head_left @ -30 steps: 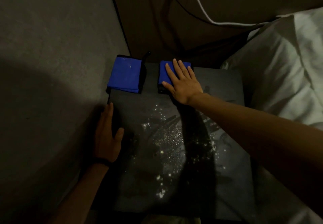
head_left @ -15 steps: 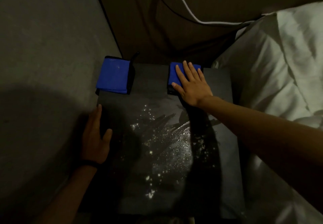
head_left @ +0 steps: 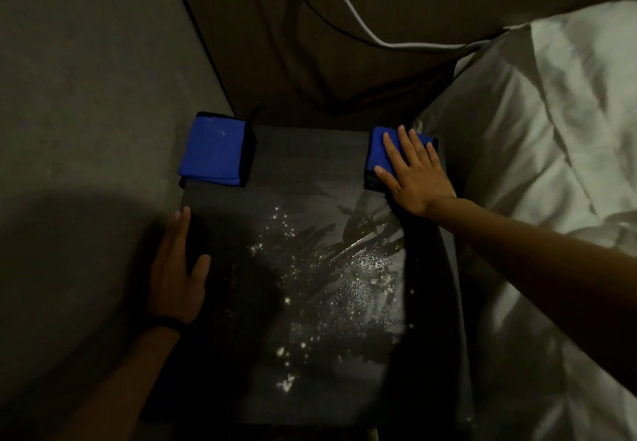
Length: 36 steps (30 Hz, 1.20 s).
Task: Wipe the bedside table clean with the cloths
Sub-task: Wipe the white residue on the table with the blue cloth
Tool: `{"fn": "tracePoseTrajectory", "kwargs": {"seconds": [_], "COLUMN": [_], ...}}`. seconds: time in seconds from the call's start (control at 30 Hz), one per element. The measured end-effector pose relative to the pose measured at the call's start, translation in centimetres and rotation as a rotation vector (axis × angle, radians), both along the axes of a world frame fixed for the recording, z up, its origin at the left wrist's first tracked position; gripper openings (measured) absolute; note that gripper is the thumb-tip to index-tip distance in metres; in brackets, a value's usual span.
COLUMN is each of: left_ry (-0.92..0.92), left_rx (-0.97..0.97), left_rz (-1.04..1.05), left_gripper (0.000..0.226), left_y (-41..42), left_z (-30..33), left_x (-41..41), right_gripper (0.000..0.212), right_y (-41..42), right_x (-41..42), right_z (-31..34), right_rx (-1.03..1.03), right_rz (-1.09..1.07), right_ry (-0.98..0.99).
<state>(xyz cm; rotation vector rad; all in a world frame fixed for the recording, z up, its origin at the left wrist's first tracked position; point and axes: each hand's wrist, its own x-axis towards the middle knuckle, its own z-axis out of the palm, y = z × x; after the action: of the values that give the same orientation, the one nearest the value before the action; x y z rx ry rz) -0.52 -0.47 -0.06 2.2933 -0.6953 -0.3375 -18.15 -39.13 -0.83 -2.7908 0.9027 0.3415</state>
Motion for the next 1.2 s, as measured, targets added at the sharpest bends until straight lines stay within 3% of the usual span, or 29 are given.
{"fn": "tracePoseTrajectory", "kwargs": {"seconds": [0.43,1.2], "left_ry": [-0.029,-0.032], "left_rx": [0.01,0.003], "left_rz": [-0.037,-0.028], "left_gripper": [0.074,0.075], "left_y": [-0.1,-0.2], "left_z": [0.4,0.3], "left_x": [-0.1,-0.1], "right_gripper": [0.073,0.078], "right_y": [-0.2,6.0], "right_x": [-3.3,-3.6], "right_z": [0.5,0.5], "right_rx": [-0.003,-0.053], "right_rz": [-0.085,0.05], "right_ry": [0.012,0.021]}}
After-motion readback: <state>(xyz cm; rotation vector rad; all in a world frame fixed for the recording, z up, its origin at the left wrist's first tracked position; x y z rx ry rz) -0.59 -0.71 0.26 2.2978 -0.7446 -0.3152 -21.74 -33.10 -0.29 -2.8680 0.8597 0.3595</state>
